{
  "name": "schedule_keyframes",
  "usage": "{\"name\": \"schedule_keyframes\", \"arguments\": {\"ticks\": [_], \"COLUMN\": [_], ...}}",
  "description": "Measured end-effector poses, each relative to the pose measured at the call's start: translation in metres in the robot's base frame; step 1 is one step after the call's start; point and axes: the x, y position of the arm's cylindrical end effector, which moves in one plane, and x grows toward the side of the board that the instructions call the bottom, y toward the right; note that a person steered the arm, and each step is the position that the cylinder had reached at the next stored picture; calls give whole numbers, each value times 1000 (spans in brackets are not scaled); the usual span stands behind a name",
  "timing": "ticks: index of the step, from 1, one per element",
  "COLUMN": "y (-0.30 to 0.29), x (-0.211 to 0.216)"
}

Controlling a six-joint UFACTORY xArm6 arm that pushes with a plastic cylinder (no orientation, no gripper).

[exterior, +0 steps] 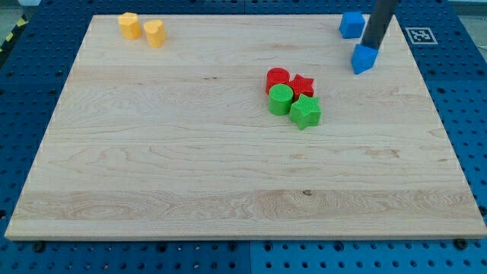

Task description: Slide the blue triangle towards the center

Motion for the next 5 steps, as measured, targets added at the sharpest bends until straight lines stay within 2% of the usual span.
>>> {"name": "schedule_keyframes", "arguments": {"ticks": [5], "y": [-40], "x": [84]}}
